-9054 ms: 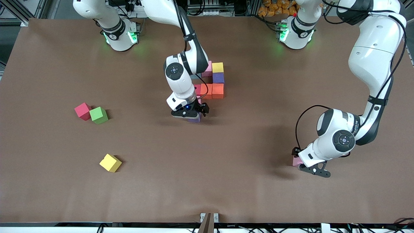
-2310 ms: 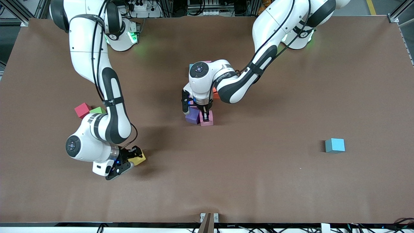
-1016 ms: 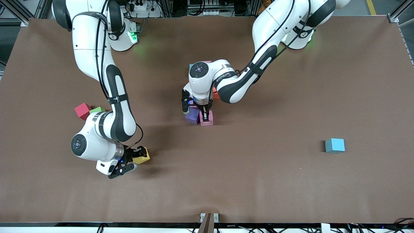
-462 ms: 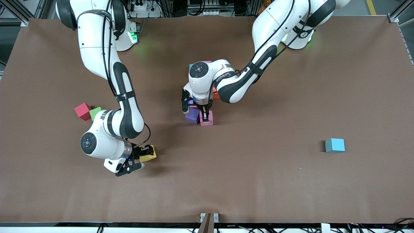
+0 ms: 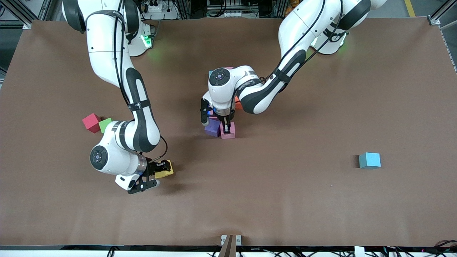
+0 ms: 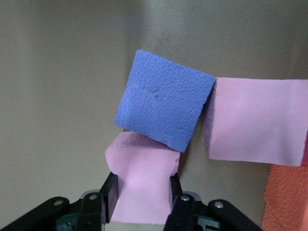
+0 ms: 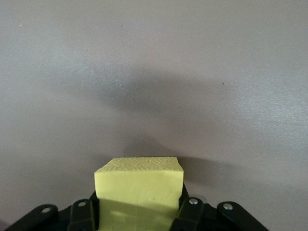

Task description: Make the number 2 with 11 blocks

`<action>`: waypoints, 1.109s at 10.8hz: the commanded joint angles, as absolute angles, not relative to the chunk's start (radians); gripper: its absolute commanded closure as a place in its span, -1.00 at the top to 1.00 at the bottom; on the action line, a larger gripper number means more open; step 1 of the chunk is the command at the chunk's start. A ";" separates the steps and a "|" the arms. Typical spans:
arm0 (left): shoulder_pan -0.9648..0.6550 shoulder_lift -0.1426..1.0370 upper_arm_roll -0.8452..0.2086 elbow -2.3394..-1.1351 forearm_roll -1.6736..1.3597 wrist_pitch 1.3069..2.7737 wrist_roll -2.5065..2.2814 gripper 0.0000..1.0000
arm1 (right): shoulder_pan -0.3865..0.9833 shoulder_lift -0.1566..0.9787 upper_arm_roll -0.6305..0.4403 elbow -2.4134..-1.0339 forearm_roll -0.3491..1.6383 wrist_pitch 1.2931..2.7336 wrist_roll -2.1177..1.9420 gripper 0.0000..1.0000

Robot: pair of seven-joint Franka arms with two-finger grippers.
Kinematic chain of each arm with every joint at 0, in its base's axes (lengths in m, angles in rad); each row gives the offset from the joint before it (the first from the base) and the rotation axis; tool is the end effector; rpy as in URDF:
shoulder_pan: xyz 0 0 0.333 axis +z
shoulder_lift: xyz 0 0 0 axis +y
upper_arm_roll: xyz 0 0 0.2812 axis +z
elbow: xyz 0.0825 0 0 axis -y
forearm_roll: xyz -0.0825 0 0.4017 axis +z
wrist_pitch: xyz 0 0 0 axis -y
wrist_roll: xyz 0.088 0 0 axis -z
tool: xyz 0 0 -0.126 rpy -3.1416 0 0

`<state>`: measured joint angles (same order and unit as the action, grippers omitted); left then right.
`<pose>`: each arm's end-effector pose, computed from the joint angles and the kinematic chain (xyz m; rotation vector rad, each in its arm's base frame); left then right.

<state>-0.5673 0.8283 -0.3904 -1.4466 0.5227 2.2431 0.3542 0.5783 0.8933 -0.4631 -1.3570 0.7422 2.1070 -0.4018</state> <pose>0.4608 -0.5502 0.1692 -2.2037 2.0760 -0.1236 0.7017 0.1814 0.1671 -2.8479 -0.3783 -0.0091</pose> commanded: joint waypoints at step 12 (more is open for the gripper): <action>-0.551 0.861 -0.393 -1.466 0.492 2.237 0.406 -0.23 | 0.586 0.864 -0.462 -1.381 0.726 2.100 -0.377 -0.69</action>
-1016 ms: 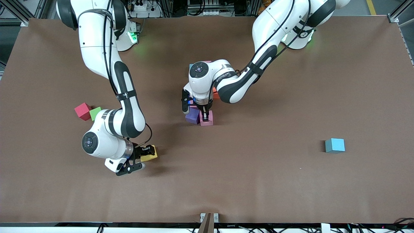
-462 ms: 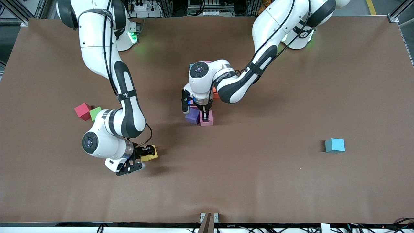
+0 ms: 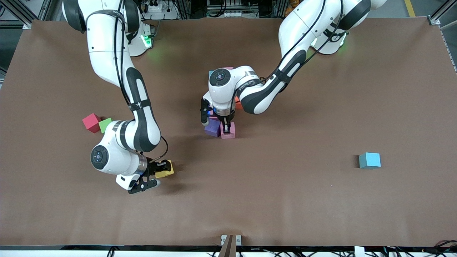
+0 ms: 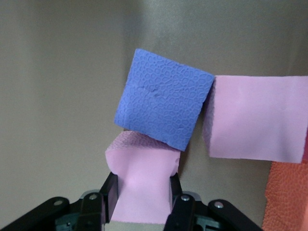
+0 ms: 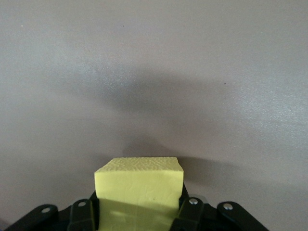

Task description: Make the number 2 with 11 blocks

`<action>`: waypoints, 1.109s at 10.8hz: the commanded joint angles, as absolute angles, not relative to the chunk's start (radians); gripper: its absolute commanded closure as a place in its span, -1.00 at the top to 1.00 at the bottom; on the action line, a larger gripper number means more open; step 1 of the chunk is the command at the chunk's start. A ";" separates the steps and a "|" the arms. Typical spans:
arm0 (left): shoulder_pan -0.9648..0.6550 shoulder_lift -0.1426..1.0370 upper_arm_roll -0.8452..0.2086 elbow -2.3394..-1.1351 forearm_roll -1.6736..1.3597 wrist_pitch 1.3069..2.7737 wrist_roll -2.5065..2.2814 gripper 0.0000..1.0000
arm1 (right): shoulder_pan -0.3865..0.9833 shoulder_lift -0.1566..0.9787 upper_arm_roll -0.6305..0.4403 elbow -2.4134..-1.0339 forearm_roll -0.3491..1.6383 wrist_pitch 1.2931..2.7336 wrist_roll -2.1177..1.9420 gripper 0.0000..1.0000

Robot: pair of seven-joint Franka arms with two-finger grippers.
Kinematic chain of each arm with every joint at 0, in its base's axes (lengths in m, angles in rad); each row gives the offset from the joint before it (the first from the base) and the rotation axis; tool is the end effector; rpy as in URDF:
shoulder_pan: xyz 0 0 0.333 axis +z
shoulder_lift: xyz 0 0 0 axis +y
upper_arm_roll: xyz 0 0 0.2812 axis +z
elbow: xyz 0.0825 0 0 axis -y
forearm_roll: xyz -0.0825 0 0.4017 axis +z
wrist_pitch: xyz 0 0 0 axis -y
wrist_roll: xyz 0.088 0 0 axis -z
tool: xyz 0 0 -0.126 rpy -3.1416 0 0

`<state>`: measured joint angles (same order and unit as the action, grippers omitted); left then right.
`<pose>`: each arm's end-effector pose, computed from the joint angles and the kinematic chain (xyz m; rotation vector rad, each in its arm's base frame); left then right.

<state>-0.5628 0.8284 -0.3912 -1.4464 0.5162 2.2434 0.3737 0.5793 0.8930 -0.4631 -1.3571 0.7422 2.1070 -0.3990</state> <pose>0.4627 -0.5486 0.1694 -2.1952 2.0919 -0.1199 0.7016 0.1821 0.1673 -2.8481 -0.3757 -0.0086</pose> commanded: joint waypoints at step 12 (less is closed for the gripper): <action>-0.551 0.848 -0.397 -1.462 0.474 2.233 0.502 -0.23 | 0.586 0.864 -0.462 -1.381 0.726 2.100 -0.377 -0.69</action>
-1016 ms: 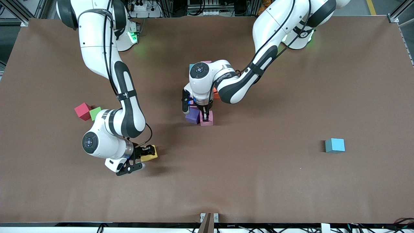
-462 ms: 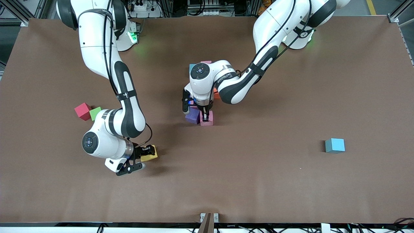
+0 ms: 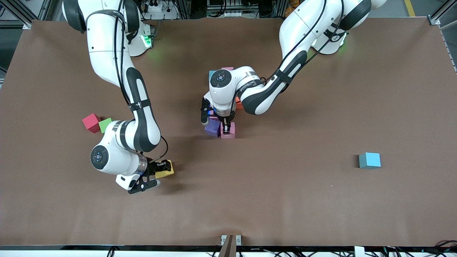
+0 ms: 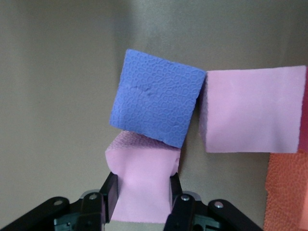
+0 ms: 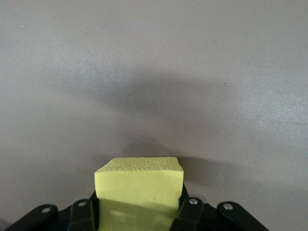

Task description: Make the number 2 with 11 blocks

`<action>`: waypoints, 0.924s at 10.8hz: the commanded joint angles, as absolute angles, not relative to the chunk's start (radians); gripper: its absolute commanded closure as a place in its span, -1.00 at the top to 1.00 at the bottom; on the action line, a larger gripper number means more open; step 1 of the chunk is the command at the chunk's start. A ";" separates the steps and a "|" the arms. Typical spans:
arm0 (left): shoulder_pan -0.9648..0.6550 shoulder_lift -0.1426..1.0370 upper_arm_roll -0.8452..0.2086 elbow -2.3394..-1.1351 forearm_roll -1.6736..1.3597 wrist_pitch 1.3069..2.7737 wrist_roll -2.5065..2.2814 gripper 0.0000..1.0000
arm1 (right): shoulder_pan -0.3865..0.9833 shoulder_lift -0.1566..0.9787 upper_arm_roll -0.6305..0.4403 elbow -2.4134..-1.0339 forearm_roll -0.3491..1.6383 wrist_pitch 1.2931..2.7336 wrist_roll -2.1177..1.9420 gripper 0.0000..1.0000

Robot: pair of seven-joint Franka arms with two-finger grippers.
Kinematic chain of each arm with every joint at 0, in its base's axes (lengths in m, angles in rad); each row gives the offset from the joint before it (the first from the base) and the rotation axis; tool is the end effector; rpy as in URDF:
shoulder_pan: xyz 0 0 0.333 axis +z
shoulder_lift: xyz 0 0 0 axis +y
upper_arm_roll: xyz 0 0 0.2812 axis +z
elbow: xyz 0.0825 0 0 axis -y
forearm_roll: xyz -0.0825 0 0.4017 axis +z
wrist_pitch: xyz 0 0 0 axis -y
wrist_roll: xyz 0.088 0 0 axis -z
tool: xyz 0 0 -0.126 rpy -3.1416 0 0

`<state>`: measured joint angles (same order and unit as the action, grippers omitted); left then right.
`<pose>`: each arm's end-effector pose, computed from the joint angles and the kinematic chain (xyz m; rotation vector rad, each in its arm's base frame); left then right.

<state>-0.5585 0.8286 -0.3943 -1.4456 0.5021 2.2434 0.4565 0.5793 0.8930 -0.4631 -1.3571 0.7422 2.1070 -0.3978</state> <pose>0.4634 -0.5483 0.1700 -2.1259 2.1764 -0.1099 0.7016 0.1821 0.1673 -2.8483 -0.3740 -0.0084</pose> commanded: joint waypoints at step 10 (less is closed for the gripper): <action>-0.568 0.856 -0.399 -1.456 0.422 2.235 0.450 -0.16 | 0.586 0.864 -0.462 -1.384 0.726 2.100 -0.387 -0.69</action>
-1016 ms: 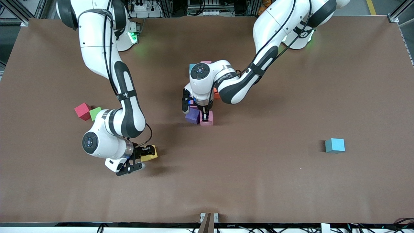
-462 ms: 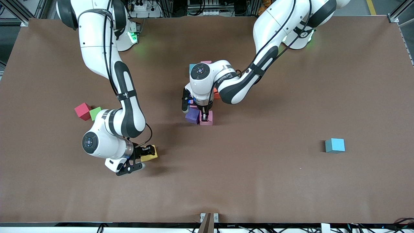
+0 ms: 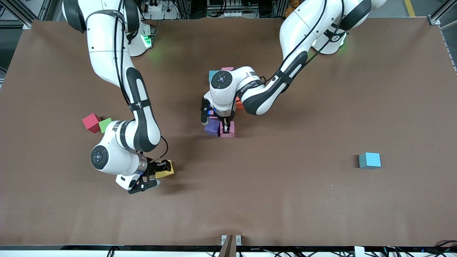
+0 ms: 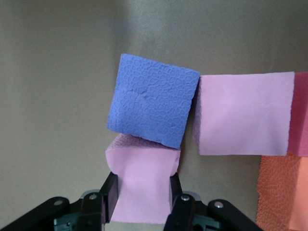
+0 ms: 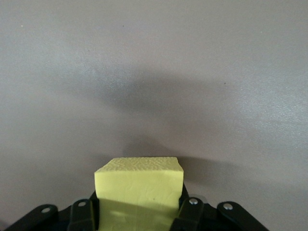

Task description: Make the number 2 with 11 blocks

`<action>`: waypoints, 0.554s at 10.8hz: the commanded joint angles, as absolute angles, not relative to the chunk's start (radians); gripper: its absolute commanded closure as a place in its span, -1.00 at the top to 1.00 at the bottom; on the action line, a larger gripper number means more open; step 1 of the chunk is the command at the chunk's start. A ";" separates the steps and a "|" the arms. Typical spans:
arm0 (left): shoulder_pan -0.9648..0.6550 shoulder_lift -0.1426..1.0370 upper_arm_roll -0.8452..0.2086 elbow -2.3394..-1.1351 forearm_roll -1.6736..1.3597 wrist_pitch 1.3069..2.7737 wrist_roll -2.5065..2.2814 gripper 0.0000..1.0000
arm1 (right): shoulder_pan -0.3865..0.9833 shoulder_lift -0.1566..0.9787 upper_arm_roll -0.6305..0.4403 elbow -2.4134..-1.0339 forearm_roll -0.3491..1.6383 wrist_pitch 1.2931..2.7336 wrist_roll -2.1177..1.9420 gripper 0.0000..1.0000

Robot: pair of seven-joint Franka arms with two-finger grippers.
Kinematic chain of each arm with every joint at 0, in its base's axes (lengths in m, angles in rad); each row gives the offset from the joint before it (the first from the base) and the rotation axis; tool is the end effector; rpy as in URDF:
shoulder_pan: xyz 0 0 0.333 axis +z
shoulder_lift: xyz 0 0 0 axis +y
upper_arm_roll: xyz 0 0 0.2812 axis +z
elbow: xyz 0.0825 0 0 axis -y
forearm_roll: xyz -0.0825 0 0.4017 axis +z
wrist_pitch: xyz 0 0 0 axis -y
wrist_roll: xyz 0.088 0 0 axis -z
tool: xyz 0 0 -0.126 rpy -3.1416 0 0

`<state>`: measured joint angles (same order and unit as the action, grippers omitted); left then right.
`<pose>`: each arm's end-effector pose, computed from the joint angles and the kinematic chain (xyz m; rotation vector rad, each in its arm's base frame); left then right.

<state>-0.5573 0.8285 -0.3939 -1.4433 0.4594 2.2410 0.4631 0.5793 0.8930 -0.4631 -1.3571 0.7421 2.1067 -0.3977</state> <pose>0.4631 -0.5484 0.1706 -2.1718 2.1757 -0.0953 0.7015 0.1821 0.1672 -2.8483 -0.3740 -0.0079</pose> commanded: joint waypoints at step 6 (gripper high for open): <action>-0.578 0.856 -0.399 -1.456 0.420 2.235 0.422 -0.03 | 0.586 0.865 -0.462 -1.384 0.726 2.100 -0.387 -0.69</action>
<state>-0.5630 0.8285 -0.3944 -1.4434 0.4586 2.2367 0.4319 0.5793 0.8930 -0.4631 -1.3571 0.7421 2.1059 -0.3977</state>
